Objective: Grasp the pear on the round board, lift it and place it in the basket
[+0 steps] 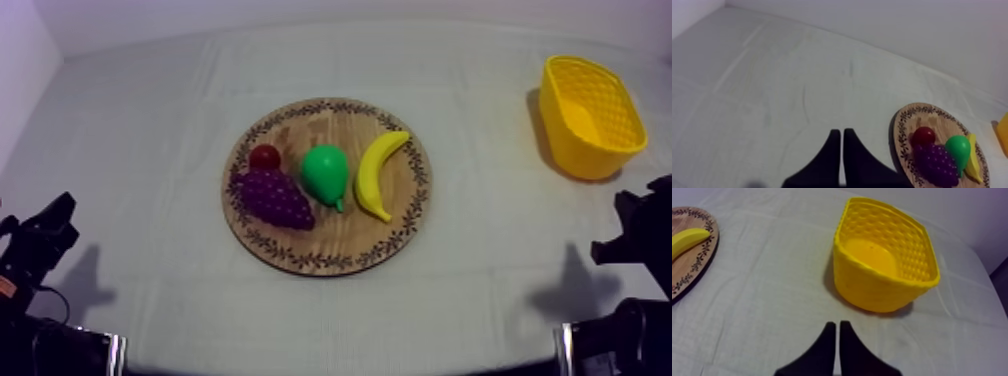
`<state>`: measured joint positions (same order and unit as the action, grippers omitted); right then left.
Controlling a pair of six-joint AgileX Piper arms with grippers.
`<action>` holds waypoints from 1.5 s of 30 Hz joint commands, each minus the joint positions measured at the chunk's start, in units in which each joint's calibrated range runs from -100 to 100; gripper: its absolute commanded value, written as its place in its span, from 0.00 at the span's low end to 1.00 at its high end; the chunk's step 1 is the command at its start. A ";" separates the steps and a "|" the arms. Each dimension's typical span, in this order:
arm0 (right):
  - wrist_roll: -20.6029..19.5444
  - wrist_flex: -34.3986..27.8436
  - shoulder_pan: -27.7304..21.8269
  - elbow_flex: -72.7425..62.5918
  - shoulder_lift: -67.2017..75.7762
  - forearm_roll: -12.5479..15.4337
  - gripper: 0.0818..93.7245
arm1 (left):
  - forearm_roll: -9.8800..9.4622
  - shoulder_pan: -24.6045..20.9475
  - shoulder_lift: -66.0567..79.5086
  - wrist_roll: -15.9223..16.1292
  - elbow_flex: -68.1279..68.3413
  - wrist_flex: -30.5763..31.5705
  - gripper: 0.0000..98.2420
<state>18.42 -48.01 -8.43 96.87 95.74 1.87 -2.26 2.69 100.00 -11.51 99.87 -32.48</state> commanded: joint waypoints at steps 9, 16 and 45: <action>-0.59 -0.40 -0.03 -0.09 0.02 -1.07 0.00 | -0.01 0.02 0.00 0.00 0.02 -0.01 0.00; -7.75 2.71 1.40 0.51 0.02 -5.28 0.00 | -0.01 0.02 0.00 0.00 0.02 -0.01 0.00; -17.36 1.72 30.00 -45.98 -50.98 3.90 0.13 | -0.01 0.02 0.00 0.05 0.02 -0.01 0.00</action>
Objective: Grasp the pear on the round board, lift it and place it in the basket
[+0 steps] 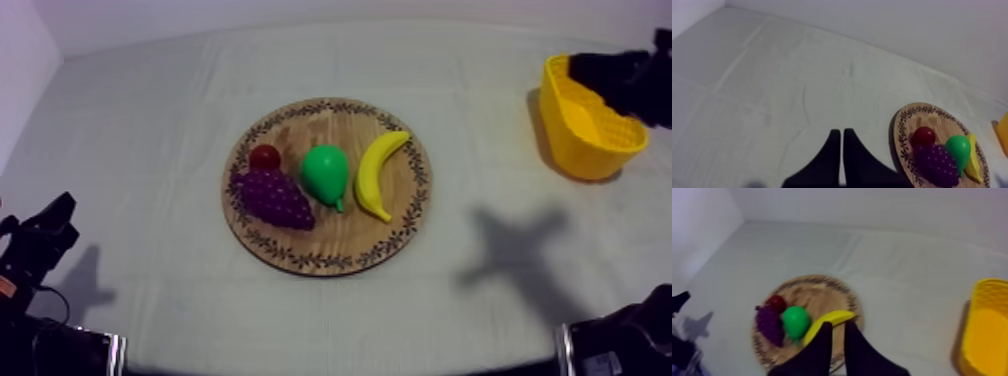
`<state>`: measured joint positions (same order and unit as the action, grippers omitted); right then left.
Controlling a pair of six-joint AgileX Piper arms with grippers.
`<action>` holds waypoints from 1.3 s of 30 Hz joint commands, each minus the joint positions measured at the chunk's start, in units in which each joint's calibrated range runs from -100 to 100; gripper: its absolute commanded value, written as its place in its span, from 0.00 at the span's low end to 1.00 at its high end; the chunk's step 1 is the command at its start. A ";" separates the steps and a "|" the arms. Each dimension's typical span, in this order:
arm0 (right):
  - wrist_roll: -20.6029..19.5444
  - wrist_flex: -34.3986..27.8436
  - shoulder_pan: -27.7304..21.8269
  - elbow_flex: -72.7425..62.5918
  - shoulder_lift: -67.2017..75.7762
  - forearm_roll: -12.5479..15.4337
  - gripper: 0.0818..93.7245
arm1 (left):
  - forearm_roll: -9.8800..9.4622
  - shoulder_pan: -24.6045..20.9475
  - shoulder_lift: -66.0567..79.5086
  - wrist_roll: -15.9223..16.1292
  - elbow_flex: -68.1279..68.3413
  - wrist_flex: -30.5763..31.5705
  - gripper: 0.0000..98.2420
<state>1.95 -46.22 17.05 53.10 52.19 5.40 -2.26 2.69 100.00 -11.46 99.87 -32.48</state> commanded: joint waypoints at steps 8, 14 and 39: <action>-3.29 2.58 10.89 -5.30 -21.46 0.67 0.41 | -0.01 0.02 0.00 0.00 0.02 -0.01 0.00; -5.51 6.14 14.16 -5.45 -28.61 -1.11 0.61 | -0.01 0.02 0.00 0.00 0.02 -0.01 0.00; -13.47 18.35 17.01 -17.86 -57.43 -10.33 0.69 | -0.01 0.02 0.00 -0.01 0.02 -0.01 0.00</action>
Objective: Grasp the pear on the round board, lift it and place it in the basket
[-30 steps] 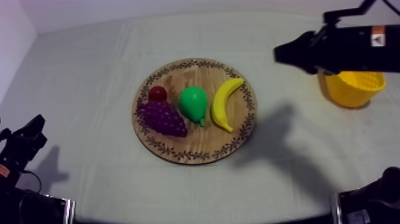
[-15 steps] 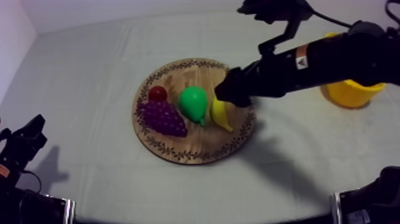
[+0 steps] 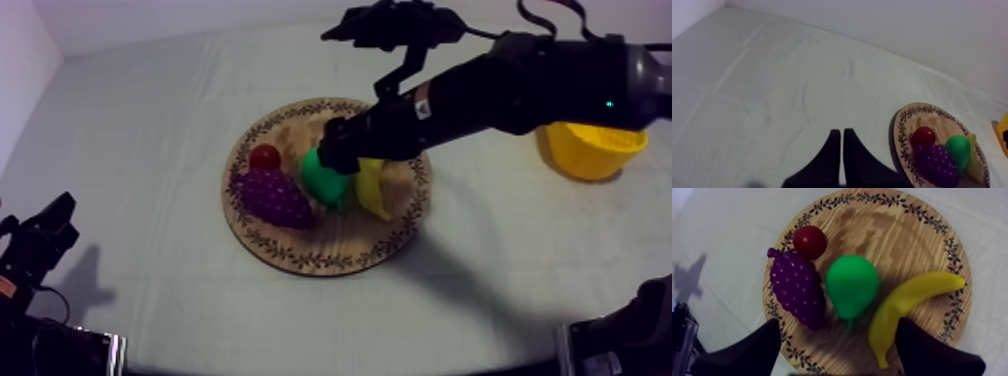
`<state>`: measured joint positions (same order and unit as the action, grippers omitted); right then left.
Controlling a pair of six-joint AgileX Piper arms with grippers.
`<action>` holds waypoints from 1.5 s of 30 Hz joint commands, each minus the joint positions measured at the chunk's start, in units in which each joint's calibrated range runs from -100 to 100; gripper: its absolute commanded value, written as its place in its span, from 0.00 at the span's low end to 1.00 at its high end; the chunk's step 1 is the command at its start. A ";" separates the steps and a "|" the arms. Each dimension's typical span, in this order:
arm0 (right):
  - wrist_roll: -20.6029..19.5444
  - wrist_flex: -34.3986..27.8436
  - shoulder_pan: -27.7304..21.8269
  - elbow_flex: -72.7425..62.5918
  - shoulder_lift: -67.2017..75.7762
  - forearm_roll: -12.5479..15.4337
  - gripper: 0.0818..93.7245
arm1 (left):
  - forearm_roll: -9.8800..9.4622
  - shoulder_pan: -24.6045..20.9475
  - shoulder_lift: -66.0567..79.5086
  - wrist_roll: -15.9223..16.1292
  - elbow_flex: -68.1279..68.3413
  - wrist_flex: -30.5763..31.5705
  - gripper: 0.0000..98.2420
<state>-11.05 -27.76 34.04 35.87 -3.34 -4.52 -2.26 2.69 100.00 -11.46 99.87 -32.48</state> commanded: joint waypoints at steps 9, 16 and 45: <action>-2.19 0.74 0.49 -4.29 -9.65 -2.91 0.66 | -0.01 0.02 0.00 0.00 0.02 -0.01 0.00; -1.60 0.89 0.63 -6.51 -12.71 -2.74 0.64 | -0.01 0.02 0.00 0.01 0.02 -0.01 0.00; -5.69 0.73 0.54 -12.92 -23.78 -7.23 0.60 | -0.01 0.02 0.00 0.01 0.02 -0.01 0.00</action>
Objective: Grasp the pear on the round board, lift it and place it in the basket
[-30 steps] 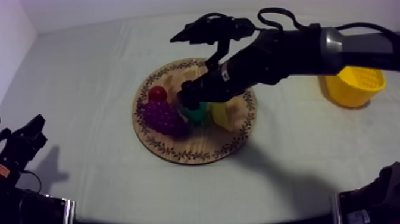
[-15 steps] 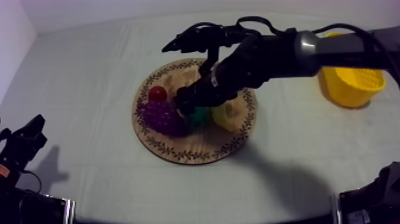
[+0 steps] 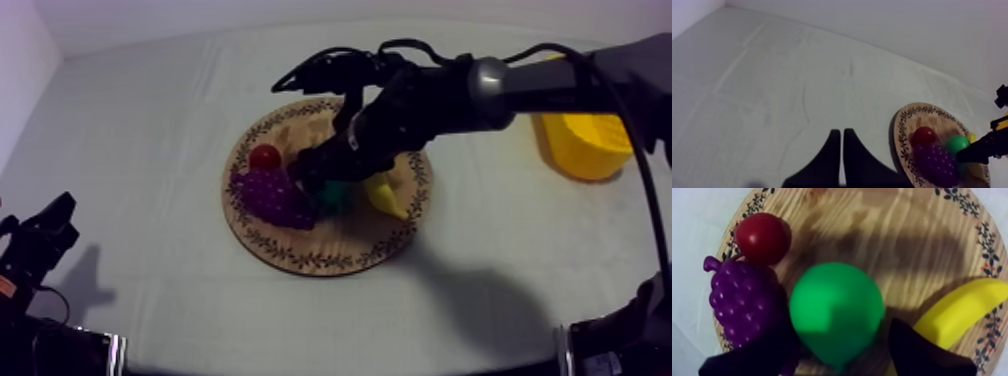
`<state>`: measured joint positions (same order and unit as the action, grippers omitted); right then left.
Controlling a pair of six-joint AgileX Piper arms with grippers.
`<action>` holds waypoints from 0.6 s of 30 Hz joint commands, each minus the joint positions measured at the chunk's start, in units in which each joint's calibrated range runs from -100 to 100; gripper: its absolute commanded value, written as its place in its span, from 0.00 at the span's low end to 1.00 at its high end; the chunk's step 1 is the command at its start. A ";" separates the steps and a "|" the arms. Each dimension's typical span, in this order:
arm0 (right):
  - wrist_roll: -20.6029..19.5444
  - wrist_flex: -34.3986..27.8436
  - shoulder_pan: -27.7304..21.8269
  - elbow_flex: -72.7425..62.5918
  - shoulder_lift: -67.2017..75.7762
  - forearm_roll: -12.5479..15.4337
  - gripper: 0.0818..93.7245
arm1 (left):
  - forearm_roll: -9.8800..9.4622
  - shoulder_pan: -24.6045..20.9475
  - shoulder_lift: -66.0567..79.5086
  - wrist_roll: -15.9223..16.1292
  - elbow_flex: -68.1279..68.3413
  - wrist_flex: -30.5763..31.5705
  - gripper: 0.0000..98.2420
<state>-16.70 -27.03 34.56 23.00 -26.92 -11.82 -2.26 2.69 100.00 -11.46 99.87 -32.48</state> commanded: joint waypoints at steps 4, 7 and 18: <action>-0.13 0.37 0.18 -0.49 -0.99 0.03 0.59 | -0.01 0.02 0.00 0.01 0.02 -0.01 0.00; -0.22 0.56 0.27 -1.17 -1.48 0.04 0.57 | -0.01 0.02 0.00 0.01 0.02 -0.01 0.00; -0.83 1.10 0.65 -3.59 -3.61 -0.48 0.41 | -0.01 0.02 0.00 -0.01 0.02 -0.01 0.00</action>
<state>-17.68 -25.50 35.22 19.39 -30.40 -12.39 -2.26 2.69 100.00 -11.46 99.87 -32.48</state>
